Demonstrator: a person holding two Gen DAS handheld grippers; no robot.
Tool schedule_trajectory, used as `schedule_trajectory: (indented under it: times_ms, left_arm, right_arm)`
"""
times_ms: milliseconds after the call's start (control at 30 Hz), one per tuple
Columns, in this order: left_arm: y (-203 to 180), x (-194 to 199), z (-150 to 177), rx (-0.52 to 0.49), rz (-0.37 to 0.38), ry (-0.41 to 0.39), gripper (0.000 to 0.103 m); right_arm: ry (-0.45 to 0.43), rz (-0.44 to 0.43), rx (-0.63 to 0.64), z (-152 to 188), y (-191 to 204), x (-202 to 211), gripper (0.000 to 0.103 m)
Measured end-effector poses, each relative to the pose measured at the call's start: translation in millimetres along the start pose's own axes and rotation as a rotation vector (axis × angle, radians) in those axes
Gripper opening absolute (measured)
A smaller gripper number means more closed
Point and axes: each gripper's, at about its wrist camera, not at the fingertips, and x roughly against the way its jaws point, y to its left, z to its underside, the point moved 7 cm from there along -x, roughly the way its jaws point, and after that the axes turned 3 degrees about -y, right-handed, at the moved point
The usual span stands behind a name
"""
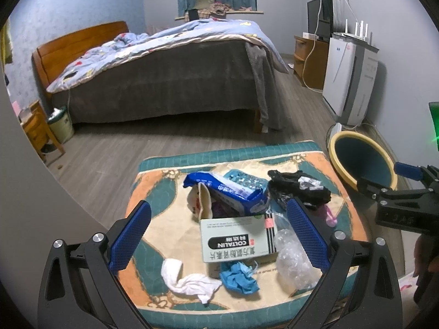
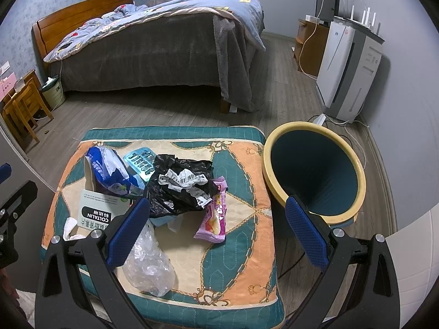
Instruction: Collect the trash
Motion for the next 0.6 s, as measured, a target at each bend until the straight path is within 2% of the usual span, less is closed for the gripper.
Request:
schedule_trajectory:
  times_ms: [200, 300, 400, 467, 533, 600]
  left_arm:
    - [0.0, -6.3, -7.0, -0.019, -0.025, -0.004, 0.098]
    - [8.7, -10.3, -12.4, 0.001, -0.055, -0.016, 0.098]
    - [18.8, -15.9, -20.7, 0.051, -0.034, -0.036, 0.098]
    - [24.5, -24.7, -23.5, 0.063, -0.019, -0.012, 0.098]
    - [30.4, -36.7, -26.8, 0.027, -0.056, 0.016, 0.098]
    - [38.5, -46.9, -28.9, 0.038, -0.063, 0.035, 0.098]
  right_arm:
    - [0.011, -0.007, -0.023, -4.4, -3.1, -5.3, 0.097]
    - [0.022, -0.016, -0.031, -10.7, -4.9, -11.5, 0.097]
    - [0.034, -0.017, -0.023, -17.1, -7.5, -21.5, 0.097]
    - [0.050, -0.007, -0.004, -21.2, -7.7, -31.3, 0.097]
    - [0.061, 0.000, 0.013, -25.6, -6.5, -42.4, 0.097]
    - [0.080, -0.027, 0.011, -27.6, -3.6, -54.5, 0.097]
